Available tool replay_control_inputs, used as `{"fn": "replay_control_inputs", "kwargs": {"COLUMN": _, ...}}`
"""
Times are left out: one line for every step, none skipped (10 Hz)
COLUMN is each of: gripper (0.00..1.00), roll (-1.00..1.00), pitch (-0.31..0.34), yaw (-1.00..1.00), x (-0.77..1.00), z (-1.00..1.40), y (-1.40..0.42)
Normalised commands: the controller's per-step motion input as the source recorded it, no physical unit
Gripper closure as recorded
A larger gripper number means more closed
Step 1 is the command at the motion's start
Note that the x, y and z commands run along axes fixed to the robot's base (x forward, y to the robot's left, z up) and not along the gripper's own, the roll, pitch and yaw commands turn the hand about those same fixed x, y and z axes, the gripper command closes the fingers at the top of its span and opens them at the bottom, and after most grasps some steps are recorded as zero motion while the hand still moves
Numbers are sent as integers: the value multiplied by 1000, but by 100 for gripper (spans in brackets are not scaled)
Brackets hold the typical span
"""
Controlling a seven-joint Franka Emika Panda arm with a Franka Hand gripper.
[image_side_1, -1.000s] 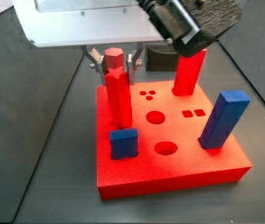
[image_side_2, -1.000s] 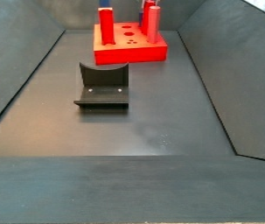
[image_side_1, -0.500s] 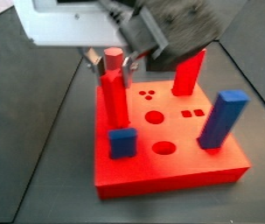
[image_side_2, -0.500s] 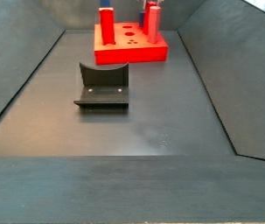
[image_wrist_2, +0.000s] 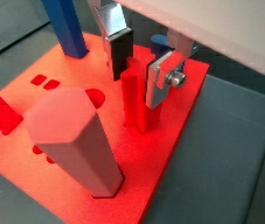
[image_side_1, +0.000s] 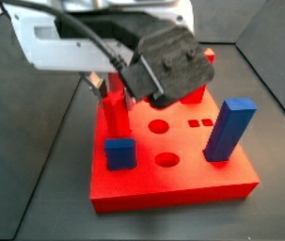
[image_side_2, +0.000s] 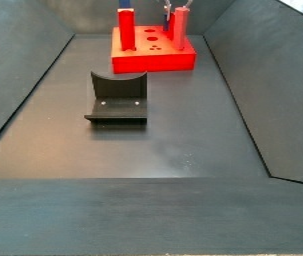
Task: Pick up the star object. Move up. Move to above the board. Insert the star object.
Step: Insert the star object.
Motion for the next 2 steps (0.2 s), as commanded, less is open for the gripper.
{"fn": "replay_control_inputs", "kwargs": {"gripper": 100, "roll": 0, "pitch": -24, "yaw": 0, "x": 0, "z": 0, "y": 0}}
{"fn": "replay_control_inputs", "kwargs": {"gripper": 100, "roll": 77, "pitch": 0, "yaw": 0, "x": -23, "z": 0, "y": 34}}
